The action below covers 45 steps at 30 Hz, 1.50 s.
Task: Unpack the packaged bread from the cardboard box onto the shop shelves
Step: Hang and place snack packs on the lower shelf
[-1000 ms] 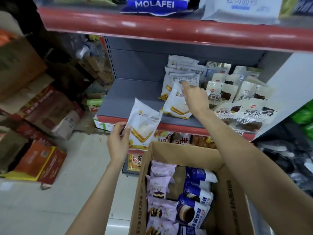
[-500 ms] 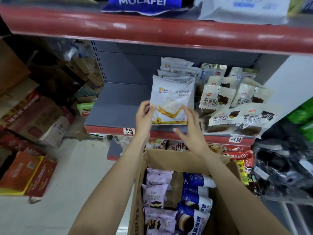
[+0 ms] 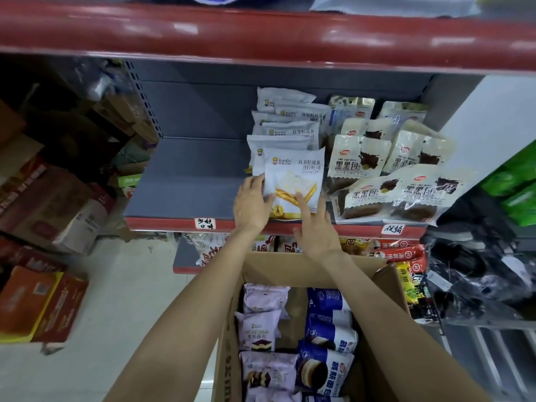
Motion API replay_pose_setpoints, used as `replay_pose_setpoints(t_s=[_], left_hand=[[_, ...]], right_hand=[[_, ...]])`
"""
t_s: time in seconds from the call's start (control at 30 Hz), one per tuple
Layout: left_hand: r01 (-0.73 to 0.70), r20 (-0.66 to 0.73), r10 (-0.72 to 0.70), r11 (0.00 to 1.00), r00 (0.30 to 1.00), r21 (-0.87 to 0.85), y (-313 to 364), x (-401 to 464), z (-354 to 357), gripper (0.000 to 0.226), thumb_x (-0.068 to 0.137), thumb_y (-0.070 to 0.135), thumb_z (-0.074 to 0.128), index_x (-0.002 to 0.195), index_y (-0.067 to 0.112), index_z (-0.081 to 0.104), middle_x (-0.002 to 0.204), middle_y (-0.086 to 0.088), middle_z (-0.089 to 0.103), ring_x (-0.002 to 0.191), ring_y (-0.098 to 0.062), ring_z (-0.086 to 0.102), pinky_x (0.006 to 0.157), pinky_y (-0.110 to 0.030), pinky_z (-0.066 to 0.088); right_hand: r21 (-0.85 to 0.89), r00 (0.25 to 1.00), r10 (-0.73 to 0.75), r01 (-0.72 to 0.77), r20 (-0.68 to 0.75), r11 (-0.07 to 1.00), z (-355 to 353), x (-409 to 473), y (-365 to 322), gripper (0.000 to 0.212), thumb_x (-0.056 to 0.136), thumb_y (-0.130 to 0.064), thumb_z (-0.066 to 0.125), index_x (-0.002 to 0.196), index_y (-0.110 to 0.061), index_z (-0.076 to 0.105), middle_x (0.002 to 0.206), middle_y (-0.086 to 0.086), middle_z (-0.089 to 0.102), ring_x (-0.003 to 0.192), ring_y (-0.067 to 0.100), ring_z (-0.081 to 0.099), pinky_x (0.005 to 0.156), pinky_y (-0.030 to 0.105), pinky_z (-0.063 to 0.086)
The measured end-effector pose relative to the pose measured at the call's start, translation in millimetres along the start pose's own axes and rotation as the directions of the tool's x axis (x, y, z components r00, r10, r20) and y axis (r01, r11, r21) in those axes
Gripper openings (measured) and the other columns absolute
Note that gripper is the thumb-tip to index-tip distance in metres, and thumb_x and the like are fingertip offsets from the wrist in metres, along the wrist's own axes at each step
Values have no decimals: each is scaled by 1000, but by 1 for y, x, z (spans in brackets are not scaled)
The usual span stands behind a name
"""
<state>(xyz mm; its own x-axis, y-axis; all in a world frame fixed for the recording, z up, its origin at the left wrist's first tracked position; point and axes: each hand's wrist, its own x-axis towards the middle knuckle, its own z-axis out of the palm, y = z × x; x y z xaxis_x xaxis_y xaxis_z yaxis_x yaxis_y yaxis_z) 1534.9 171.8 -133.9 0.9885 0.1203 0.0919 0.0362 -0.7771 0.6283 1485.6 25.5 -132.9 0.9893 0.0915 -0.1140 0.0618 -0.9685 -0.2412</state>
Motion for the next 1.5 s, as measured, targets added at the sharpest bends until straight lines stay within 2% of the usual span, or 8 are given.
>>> replay_pose_setpoints(t_s=[0.17,0.37,0.57,0.77,1.07,1.23,1.4,1.5], left_hand=[[-35,79,36,999,996,-20,-6,-15,-9,55,96,28,51,146,17,32,143,-4,43,128,-24,42,102,-41,41],[-103,-154,74,977,985,-189,-17,-88,-24,30,95,30,49,122,21,57,105,14,64,103,-15,57,87,-35,46],[-108,-41,102,978,994,-179,-58,-189,8,32,91,34,44,103,16,67,90,6,70,75,-9,61,65,-21,44],[97,522,-75,995,849,-14,-114,-253,83,24,93,14,54,115,12,63,107,1,70,96,-17,66,77,-25,50],[130,612,-276,953,741,272,-159,-307,197,44,89,13,55,133,14,49,131,-9,53,120,-28,49,88,-33,43],[17,582,-137,978,801,207,-165,-303,239,44,83,12,62,126,11,55,122,-13,56,115,-33,52,87,-37,44],[-66,549,-14,990,836,124,-149,-284,280,54,82,18,67,131,9,48,128,-16,50,111,-37,54,82,-44,52],[-192,558,83,972,826,140,-130,-265,299,69,81,21,68,141,9,38,141,-16,39,129,-33,39,104,-46,39]], right_hand=[[-55,998,-47,45,-44,997,-9,-12,6,66,94,-26,47,149,-26,11,153,24,11,136,38,29,109,47,27],[61,892,-286,326,-349,943,7,-69,33,34,90,-17,44,121,-12,58,126,11,55,117,30,49,98,44,41],[224,969,-235,247,-80,943,70,-133,80,23,90,-20,46,103,-15,64,69,5,66,55,24,61,44,30,43],[278,968,-92,24,234,960,171,-172,126,26,90,-12,55,116,-16,60,79,9,68,68,29,65,53,33,46],[219,923,176,-261,343,940,274,-205,184,37,88,-9,58,124,-12,54,128,14,54,118,32,48,90,39,45],[398,768,496,-637,405,661,314,-207,207,59,80,-12,68,132,-12,40,130,12,49,117,30,51,90,42,50],[559,674,560,-729,482,395,351,-215,224,65,72,-12,76,122,-21,35,124,10,56,111,27,57,89,42,51],[575,634,545,-759,549,304,356,-216,223,78,69,1,78,131,-5,32,123,9,52,110,21,52,89,29,43]])
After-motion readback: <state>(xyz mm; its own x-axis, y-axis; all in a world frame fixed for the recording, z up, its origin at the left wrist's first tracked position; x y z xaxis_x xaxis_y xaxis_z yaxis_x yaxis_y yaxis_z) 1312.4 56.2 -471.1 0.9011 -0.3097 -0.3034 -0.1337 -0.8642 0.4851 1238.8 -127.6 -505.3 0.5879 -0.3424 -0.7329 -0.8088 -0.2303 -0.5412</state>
